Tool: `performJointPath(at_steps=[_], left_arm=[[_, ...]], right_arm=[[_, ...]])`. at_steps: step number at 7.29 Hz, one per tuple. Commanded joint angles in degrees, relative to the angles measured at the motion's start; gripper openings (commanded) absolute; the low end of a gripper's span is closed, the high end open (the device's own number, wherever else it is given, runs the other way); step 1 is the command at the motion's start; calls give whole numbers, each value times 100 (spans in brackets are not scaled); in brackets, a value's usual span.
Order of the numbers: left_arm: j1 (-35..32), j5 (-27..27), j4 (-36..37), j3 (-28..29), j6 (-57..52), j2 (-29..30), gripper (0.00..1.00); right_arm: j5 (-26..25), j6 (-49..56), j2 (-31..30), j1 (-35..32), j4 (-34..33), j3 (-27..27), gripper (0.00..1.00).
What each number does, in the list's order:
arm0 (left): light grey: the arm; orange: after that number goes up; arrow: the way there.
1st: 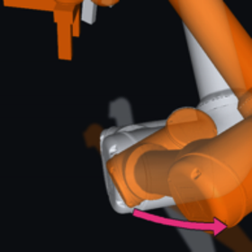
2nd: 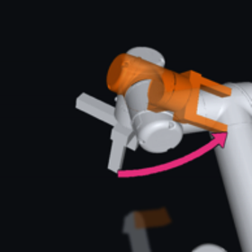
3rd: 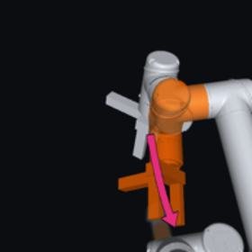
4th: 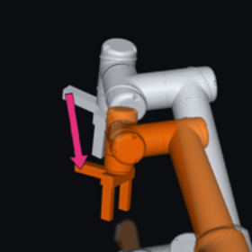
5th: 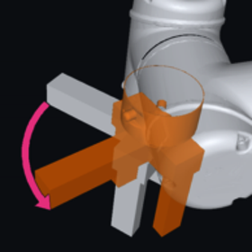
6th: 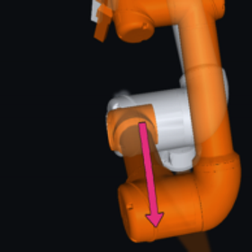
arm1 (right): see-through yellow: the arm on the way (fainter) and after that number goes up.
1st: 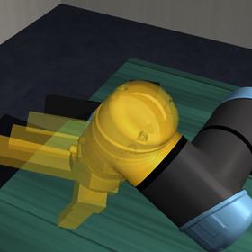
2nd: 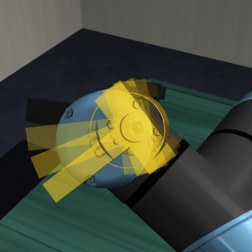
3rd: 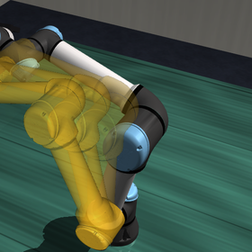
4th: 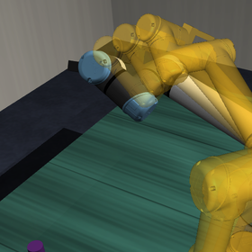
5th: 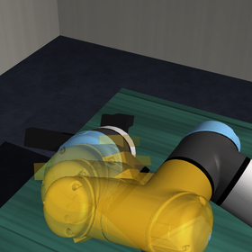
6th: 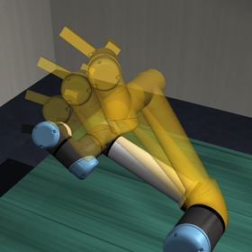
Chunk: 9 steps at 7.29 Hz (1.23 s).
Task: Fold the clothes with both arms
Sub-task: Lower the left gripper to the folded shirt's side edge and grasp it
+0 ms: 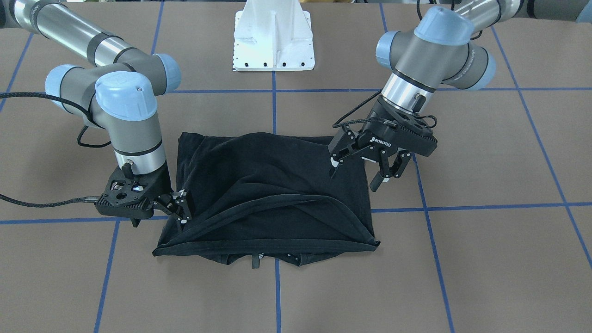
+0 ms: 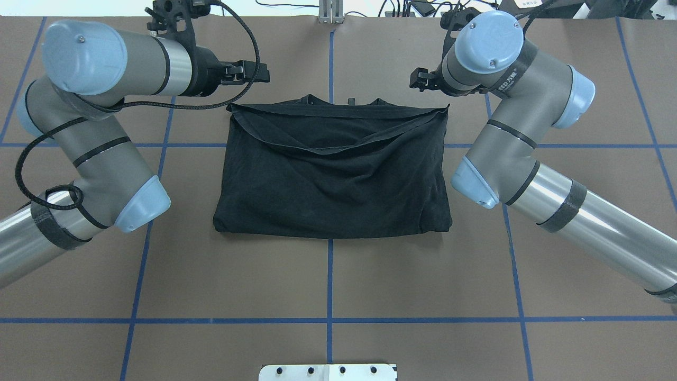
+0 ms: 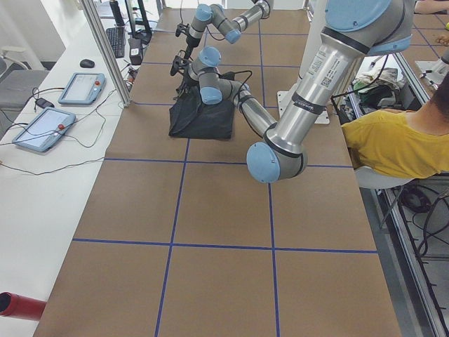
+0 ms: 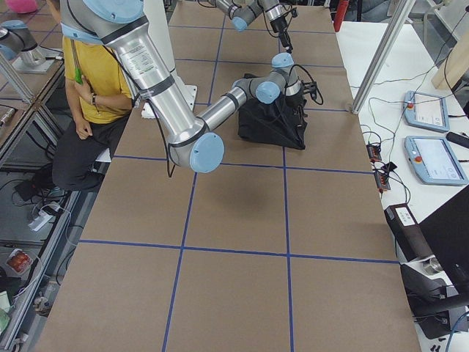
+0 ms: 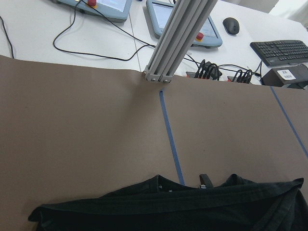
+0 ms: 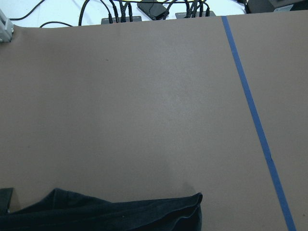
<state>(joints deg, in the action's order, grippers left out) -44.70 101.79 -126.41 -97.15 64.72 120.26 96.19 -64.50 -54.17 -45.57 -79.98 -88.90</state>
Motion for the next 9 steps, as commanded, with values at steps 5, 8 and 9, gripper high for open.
performJointPath(at_steps=[5,8,9], left_arm=[[1349,-582,-991,-33,41,-1664,100],[1621,-573,-1008,-76,76,-1682,95],[1718,-582,-1008,-94,85,-1708,92]], right_arm=[[137,-1,-349,118,0,-611,100],[111,17,-358,144,9,-594,100],[102,8,-358,153,9,-594,100]])
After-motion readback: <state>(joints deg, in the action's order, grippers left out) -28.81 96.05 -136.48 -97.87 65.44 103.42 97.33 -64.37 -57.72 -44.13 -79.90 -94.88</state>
